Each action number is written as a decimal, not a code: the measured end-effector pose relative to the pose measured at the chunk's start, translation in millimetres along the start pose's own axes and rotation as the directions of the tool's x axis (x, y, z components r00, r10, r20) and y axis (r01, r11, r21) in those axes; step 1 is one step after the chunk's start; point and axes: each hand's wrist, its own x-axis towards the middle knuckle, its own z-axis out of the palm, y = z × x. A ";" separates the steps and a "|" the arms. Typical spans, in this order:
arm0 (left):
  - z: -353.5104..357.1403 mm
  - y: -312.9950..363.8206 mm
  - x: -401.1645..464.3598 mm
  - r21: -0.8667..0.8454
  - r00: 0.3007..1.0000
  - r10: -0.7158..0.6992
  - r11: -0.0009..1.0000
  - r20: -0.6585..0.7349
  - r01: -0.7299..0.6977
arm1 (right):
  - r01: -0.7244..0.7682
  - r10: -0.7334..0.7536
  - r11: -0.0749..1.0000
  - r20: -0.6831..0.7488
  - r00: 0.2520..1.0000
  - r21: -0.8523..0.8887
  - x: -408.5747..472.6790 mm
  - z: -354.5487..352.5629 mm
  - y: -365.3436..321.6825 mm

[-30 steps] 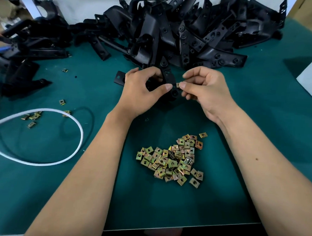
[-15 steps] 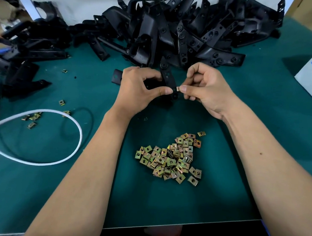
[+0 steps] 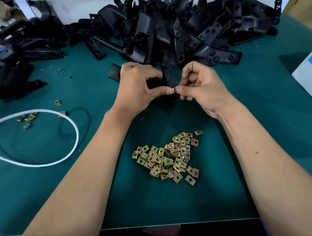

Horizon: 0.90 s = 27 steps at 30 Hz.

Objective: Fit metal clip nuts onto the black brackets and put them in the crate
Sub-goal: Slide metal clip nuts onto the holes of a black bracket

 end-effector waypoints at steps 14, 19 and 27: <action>2.1 -0.1 2.7 0.003 0.997 -0.069 0.998 0.032 0.069 | -0.053 0.049 0.995 -0.046 0.998 -0.090 5.8 -2.4 7.7; 8.5 8.1 -2.3 -0.131 0.992 -0.112 0.984 0.056 0.118 | -0.185 0.222 0.944 0.110 0.969 -0.274 -2.9 -24.8 1.3; 17.4 15.0 -8.5 -0.241 0.985 -0.150 0.956 0.090 0.168 | 0.116 0.397 0.662 0.477 0.784 -0.741 -29.4 -45.3 -30.8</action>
